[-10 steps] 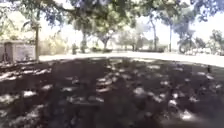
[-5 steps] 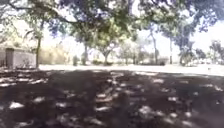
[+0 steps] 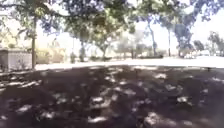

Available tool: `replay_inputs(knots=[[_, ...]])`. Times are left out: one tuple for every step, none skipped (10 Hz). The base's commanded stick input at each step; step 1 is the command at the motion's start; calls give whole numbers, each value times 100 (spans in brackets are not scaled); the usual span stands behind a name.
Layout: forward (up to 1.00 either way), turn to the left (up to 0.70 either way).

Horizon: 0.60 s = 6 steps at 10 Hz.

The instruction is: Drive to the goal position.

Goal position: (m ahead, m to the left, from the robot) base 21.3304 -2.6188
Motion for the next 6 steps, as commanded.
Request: replay_inputs(knots=[[70, 0], [70, 0], [70, 0], [70, 0], [70, 0], [70, 0]])
